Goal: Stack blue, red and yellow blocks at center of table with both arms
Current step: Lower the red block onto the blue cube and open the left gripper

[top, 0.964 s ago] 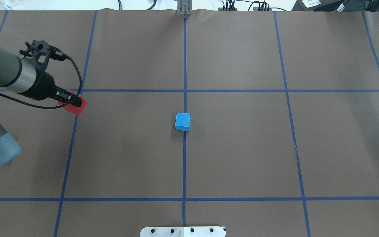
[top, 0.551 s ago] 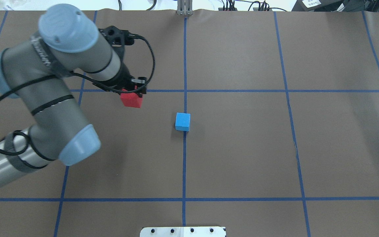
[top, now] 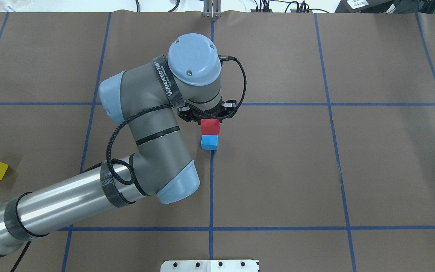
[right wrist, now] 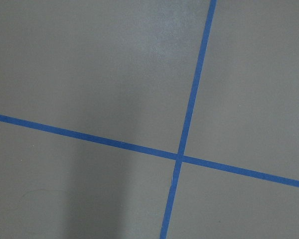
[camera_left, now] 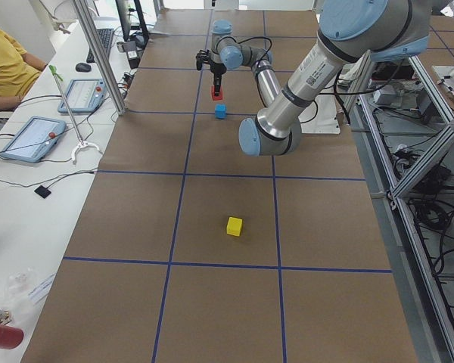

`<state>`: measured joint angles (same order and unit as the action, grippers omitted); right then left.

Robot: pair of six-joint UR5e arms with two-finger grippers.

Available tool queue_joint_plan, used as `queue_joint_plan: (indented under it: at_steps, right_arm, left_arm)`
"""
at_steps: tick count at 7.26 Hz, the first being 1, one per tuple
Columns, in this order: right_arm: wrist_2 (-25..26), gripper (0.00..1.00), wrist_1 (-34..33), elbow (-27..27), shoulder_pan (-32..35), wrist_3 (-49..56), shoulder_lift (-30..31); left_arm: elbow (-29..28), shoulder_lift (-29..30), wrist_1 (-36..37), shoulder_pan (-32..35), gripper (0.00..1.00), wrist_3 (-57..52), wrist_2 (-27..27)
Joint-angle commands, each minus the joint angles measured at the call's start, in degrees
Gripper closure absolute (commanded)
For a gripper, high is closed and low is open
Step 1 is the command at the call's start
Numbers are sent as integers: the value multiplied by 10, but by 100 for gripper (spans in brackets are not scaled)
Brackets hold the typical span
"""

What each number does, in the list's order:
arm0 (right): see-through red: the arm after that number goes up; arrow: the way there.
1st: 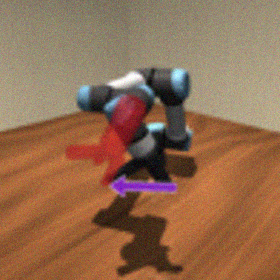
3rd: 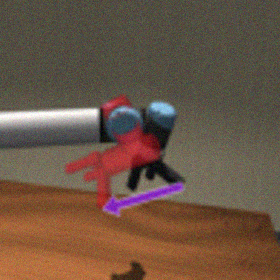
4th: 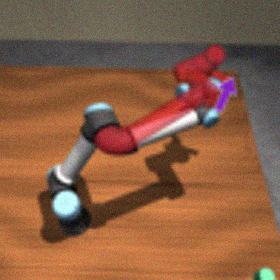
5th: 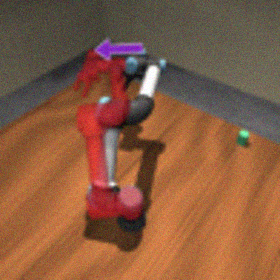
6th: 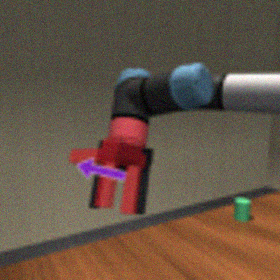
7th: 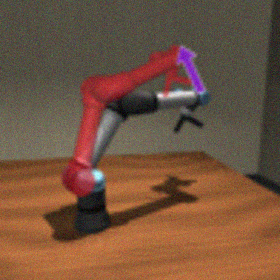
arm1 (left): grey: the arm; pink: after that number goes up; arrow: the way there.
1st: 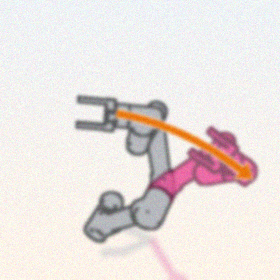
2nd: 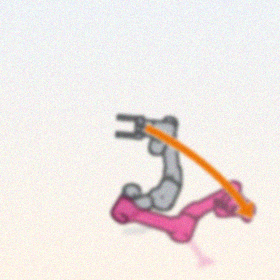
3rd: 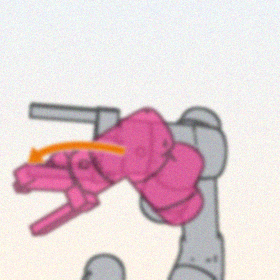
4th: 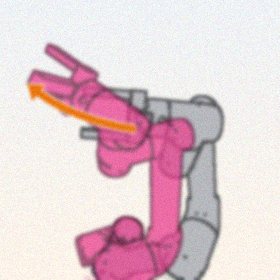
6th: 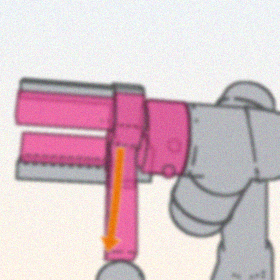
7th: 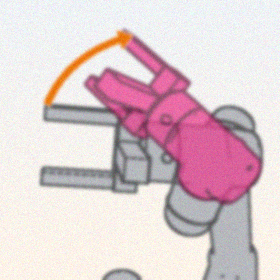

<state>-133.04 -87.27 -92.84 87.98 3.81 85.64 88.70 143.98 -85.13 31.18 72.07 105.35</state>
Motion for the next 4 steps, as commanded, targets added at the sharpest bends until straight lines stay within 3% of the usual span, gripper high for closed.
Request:
queue_joint_plan:
  at_steps: [1,4]
  right_arm:
    - [1,0,0,0,0,0,-1]
    - [0,0,0,0,0,-2,-2]
  left_arm:
    - [-45,2,-54,-17,100,-47,-31]
    - [-37,-23,-67,-16,100,-112,-30]
